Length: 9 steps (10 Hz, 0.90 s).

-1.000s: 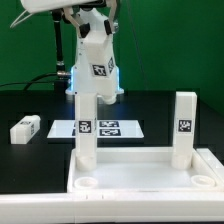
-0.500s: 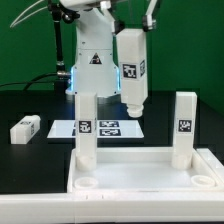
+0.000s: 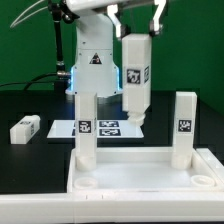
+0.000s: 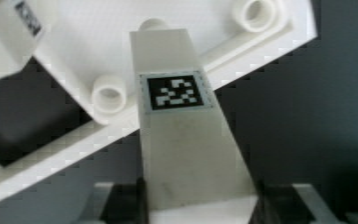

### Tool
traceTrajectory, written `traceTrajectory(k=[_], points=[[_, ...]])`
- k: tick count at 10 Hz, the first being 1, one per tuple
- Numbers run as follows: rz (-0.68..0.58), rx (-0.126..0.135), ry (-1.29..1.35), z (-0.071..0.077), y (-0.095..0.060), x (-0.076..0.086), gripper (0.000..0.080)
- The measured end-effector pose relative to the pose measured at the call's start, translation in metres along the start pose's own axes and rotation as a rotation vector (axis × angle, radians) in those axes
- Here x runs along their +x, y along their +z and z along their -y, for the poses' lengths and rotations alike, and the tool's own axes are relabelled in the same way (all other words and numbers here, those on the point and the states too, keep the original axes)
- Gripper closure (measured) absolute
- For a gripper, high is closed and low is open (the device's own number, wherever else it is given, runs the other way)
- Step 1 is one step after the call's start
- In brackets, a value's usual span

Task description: Assemble desk

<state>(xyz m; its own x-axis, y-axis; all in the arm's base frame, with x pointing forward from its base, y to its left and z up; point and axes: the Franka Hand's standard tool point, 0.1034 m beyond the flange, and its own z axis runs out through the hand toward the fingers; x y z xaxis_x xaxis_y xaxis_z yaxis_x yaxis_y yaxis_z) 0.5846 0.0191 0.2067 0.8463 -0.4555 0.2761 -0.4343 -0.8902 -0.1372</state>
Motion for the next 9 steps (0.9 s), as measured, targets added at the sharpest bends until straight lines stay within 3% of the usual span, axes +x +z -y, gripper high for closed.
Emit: traceTrajectory(k=[1,2,4,5,7,9], points=[[-0.001,-0.019,-0.042,0.009,0.003,0.003,0.0505],[-0.019,-0.011,-0.066,0.026,0.003,0.011,0.0505],[-0.029,0.009,-0.095,0.064,0.006,0.006,0.0505],[-0.031,0.03,-0.073,0.073,0.004,0.004,0.0505],[-0.065,0.081,-0.011,0.078,0.004,0.007,0.0505],[-0.084,0.088,0.008,0.07,0.017,0.001,0.0505]])
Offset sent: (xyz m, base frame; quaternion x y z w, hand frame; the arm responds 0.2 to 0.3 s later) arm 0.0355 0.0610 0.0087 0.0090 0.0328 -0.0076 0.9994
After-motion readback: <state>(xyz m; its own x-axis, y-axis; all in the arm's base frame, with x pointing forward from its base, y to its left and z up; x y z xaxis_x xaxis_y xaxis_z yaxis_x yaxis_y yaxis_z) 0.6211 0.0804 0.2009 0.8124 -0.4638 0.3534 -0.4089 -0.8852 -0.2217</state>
